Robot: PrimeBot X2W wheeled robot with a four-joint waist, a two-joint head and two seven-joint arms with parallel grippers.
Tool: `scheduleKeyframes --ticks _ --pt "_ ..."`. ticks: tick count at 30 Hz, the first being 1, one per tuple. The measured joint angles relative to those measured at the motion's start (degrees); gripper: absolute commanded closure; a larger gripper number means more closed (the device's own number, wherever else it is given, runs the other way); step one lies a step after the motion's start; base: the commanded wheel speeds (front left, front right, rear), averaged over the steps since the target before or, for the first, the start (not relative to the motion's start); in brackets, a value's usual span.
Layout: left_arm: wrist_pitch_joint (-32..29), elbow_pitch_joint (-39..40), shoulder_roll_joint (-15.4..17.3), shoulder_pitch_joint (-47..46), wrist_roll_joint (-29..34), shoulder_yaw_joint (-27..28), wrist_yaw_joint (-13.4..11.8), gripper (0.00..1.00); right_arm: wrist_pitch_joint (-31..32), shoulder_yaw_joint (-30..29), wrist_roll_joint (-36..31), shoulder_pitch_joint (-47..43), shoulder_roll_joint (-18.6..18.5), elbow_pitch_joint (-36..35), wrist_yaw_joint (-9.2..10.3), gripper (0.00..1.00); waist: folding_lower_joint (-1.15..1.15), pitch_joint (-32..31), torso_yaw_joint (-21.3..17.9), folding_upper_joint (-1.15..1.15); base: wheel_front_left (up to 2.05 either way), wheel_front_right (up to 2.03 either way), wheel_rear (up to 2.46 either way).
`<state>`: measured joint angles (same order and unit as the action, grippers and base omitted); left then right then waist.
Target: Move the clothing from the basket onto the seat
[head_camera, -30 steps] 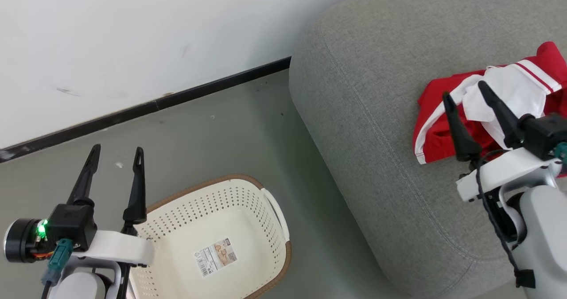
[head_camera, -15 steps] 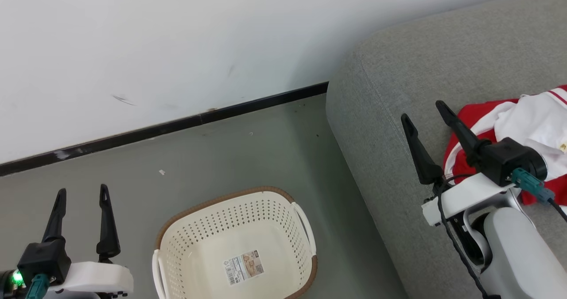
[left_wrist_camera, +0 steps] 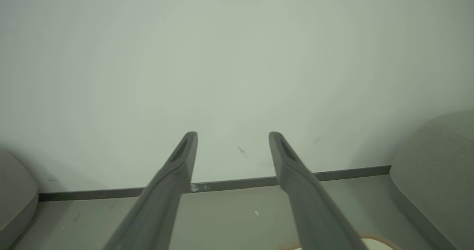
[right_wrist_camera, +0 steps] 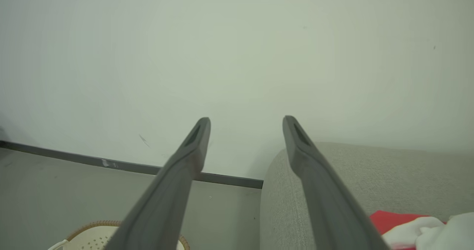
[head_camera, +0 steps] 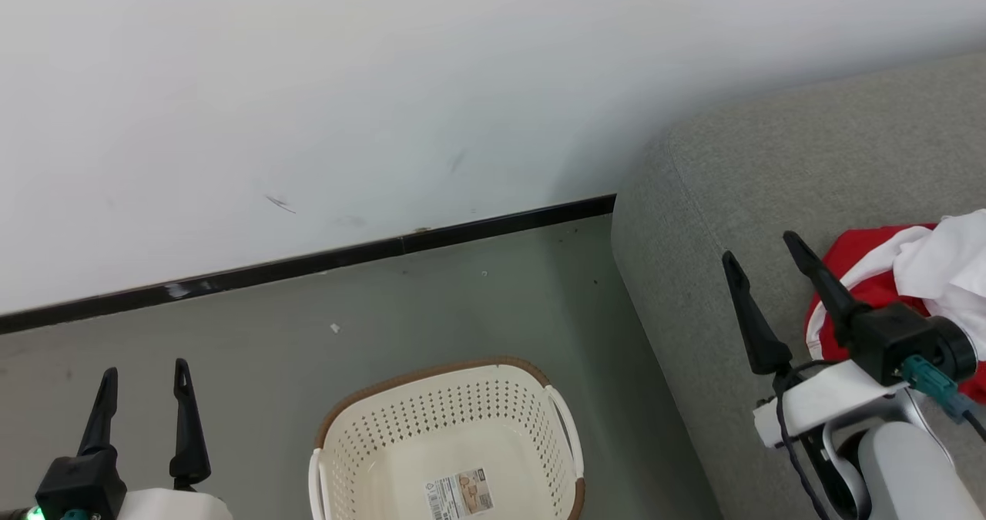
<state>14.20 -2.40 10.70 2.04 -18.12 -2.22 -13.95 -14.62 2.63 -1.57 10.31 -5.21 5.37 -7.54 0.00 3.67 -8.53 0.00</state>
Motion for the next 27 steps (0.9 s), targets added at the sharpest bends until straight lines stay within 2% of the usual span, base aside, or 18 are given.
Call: scheduleKeyframes --ticks 12,27 --pt "0.00 -0.44 -0.41 2.80 0.00 -0.97 1.01 0.00 0.00 -2.63 -1.19 -7.78 1.78 -2.47 0.00 0.00 0.00 -3.92 1.54 0.00 0.00 0.00 0.00" --pt "0.00 -0.90 -1.01 4.59 -0.01 -1.82 1.55 0.00 0.00 -2.14 -1.48 -11.60 2.37 -4.12 0.00 0.00 0.00 -6.42 2.18 0.00 0.00 0.00 0.00"
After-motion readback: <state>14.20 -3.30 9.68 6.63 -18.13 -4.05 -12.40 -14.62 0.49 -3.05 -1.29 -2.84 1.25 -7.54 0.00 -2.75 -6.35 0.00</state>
